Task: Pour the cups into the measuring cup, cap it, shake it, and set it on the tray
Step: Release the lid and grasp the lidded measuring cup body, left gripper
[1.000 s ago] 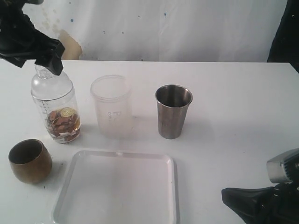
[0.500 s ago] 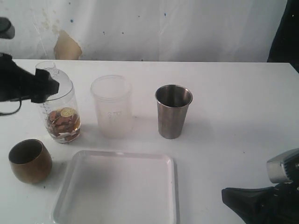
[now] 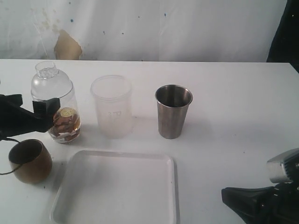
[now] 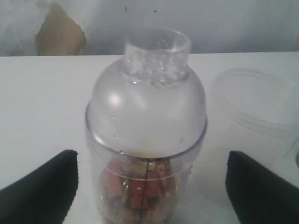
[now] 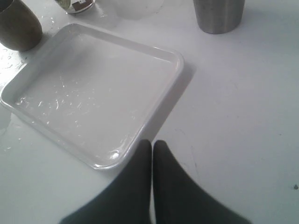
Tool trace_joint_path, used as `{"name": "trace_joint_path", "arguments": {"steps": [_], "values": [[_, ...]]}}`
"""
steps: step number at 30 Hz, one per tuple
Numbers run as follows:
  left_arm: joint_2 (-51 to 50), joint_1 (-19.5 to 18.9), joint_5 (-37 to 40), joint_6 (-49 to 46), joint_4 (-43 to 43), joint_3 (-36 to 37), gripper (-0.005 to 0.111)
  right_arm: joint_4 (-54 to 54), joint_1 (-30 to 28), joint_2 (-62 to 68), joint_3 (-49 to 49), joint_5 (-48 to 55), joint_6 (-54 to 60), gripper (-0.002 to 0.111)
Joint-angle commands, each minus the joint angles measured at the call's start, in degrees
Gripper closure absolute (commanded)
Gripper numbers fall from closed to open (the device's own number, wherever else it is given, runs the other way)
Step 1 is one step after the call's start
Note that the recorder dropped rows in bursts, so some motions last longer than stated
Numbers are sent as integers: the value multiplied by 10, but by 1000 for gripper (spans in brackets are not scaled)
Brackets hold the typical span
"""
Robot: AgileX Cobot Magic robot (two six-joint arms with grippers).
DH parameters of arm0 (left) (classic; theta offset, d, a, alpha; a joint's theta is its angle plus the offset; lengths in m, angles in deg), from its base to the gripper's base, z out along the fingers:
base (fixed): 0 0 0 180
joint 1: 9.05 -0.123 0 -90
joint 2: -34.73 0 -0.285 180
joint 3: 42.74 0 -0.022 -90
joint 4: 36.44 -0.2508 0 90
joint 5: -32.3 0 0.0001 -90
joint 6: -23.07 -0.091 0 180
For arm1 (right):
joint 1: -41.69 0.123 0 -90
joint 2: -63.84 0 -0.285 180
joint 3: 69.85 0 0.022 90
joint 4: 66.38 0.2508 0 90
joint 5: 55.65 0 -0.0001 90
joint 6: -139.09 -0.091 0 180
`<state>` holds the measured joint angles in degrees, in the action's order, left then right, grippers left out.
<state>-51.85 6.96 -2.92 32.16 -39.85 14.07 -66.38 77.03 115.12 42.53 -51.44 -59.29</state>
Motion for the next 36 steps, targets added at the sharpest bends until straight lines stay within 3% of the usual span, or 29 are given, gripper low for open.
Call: {"name": "trace_joint_path", "arguments": {"steps": [1,11,18,36], "values": [[-57,1,-61,14,-35,3,26,0,-4,-5,-3,-5,6,108],[-198,1,-218,10,-32,3,26,0,-4,-5,-3,-5,2,108],[-260,1,-303,-43,-6,0,26,0,-4,-5,-3,-5,-3,108],[-299,1,-288,-44,43,-92,26,0,-4,-5,-3,-5,-1,108]]}}
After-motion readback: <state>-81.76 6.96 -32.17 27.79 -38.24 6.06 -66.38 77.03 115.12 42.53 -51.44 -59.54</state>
